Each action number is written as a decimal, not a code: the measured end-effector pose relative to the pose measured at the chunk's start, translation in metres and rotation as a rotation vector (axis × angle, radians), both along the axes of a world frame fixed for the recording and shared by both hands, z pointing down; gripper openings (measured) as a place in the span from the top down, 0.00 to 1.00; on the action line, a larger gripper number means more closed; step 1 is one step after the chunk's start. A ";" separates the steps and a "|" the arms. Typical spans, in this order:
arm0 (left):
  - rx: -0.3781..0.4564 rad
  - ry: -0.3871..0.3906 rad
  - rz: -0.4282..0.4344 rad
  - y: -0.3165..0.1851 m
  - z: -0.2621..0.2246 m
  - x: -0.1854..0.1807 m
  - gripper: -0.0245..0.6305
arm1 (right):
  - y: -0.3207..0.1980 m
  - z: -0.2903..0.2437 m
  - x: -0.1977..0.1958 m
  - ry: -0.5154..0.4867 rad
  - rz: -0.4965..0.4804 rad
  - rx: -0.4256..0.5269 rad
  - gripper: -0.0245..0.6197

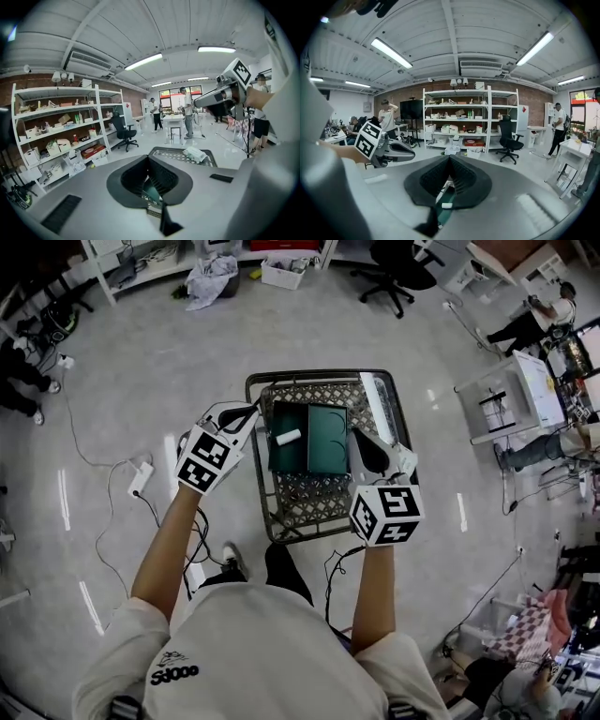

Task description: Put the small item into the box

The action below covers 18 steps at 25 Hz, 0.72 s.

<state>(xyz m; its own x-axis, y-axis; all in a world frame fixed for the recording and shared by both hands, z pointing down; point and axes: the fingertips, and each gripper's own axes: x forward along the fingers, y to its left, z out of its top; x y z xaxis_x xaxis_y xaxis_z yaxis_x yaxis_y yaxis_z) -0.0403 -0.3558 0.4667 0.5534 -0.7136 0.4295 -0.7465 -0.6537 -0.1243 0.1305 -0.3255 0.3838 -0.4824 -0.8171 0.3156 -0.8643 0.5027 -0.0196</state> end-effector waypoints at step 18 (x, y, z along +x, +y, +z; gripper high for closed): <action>0.196 0.093 0.032 0.065 -0.102 -0.042 0.95 | 0.061 -0.064 -0.036 0.063 -0.006 0.202 0.95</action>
